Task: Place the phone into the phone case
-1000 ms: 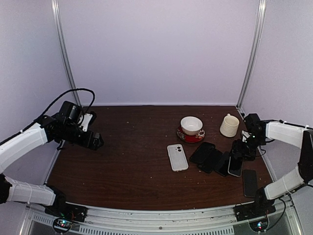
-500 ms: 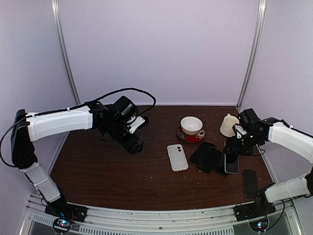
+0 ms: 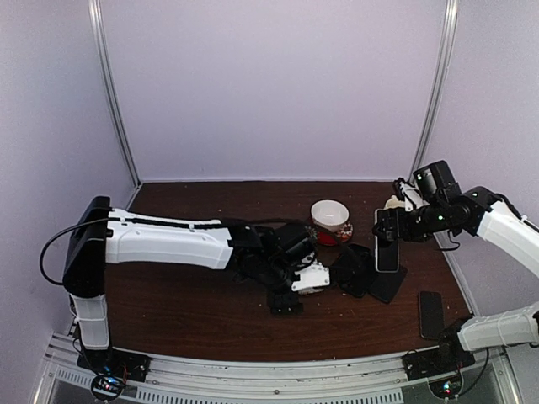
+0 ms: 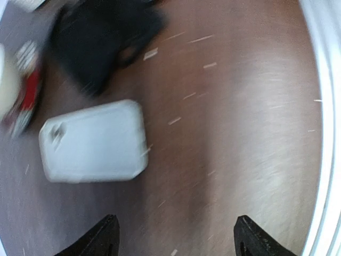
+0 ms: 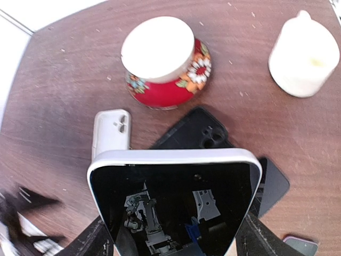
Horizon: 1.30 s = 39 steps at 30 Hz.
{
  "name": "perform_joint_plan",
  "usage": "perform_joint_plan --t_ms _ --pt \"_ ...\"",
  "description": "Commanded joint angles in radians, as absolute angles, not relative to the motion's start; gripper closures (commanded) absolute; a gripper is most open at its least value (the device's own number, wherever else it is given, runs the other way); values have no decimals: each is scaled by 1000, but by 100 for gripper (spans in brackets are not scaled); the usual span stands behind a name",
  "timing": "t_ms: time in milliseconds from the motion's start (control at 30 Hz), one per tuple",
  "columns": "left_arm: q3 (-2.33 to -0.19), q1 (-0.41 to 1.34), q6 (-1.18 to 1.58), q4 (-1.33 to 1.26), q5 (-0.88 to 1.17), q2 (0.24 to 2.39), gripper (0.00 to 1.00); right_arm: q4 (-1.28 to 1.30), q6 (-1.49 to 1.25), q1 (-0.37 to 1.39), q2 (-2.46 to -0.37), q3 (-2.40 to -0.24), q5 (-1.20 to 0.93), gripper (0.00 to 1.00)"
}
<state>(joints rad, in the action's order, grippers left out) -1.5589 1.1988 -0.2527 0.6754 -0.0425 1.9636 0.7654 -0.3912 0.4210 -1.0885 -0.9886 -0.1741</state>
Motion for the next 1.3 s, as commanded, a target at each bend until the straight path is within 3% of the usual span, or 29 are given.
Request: perform_joint_plan --t_ms 0,167,467,600,800,867,1267 --pt "-1528 1173 -482 449 146 2052 21 759 -390 428 -1120 -1068 -219 46" --pt "-1697 1153 -483 504 109 2217 20 784 -411 428 -1120 -1051 -185 46" --pt "-1700 1095 -475 532 199 2222 24 763 -458 430 -1091 -1009 -188 46" --pt "-1730 1095 -424 609 240 2250 41 783 -473 431 -1088 -1032 -176 46" --pt "-1709 1097 -398 645 292 2254 91 794 -498 439 -1077 -1042 -157 46" --pt "-1676 1097 -379 644 299 2225 100 796 -507 452 -1076 -1042 -143 46" --pt "-1405 1204 13 574 231 2004 100 842 -586 632 -1162 -1137 57 46"
